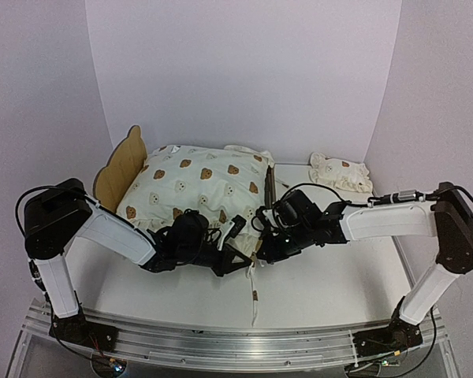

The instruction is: Set up the pet bed

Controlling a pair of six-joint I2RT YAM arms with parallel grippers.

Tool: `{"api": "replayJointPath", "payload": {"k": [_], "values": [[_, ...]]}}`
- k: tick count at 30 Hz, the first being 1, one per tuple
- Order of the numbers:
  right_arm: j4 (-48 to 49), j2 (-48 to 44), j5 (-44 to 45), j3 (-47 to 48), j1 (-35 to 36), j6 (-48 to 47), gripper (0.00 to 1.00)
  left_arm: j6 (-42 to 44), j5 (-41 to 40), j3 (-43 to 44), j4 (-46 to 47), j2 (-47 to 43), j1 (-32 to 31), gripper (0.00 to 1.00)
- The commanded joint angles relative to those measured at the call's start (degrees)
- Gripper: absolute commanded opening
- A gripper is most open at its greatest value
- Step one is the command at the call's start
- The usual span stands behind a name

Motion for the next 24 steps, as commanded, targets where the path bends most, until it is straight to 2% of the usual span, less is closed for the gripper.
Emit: {"api": "replayJointPath", "payload": {"k": [1, 6, 14, 24], "values": [[12.35, 2.72, -7.35, -1.65, -1.88, 2.59, 0.0, 2.43, 6.36, -1.35, 0.75, -2.26, 1.84, 0.0], [19.75, 6.87, -14.34, -3.05, -2.41, 5.29, 0.0, 5.57, 8.83, -1.46, 0.81, -1.59, 2.36, 0.0], [30.97, 11.28, -15.52, -6.85, -2.32, 10.48, 0.0, 15.94, 13.2, -2.8, 0.78, -1.21, 2.72, 0.0], [31.72, 13.63, -14.48, -6.34, -2.32, 9.22, 0.0, 35.18, 13.88, -2.57, -13.65, -6.48, 4.37, 0.34]]}}
